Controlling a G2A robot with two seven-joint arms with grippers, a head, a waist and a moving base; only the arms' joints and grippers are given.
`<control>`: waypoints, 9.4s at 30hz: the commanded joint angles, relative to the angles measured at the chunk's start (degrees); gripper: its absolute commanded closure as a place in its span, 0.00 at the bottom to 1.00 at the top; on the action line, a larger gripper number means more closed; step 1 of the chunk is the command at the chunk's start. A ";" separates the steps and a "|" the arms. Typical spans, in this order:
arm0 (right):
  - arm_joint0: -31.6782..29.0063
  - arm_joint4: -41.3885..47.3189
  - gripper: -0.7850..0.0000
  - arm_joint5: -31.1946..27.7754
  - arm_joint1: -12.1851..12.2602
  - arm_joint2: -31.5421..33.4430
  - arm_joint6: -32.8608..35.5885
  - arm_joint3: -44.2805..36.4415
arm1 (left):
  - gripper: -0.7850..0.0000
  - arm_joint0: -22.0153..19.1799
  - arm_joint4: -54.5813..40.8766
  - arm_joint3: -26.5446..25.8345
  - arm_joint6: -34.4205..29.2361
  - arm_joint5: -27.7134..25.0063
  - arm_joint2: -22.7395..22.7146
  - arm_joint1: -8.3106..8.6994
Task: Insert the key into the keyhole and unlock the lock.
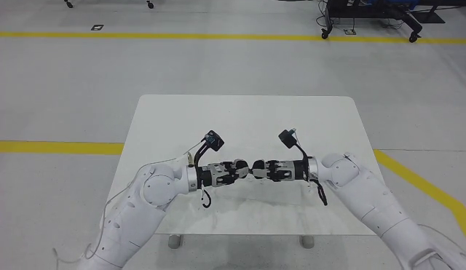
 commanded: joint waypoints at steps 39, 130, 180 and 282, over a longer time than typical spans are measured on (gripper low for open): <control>-1.91 0.92 1.00 -5.73 4.59 10.60 -7.14 4.16 | 0.00 1.49 -2.24 -0.73 6.87 -1.58 -4.07 1.10; -1.91 0.92 1.00 -5.73 4.59 10.60 -7.14 4.16 | 1.00 2.21 45.31 -4.67 -9.71 32.92 -4.32 -0.08; -1.91 0.92 1.00 -5.73 4.59 10.60 -7.14 4.16 | 1.00 6.23 47.33 -7.49 9.57 31.41 -7.13 -0.40; -14.06 6.49 1.00 43.07 -2.66 6.33 -35.64 -19.70 | 1.00 -16.27 -46.18 29.80 4.92 37.00 0.45 -11.89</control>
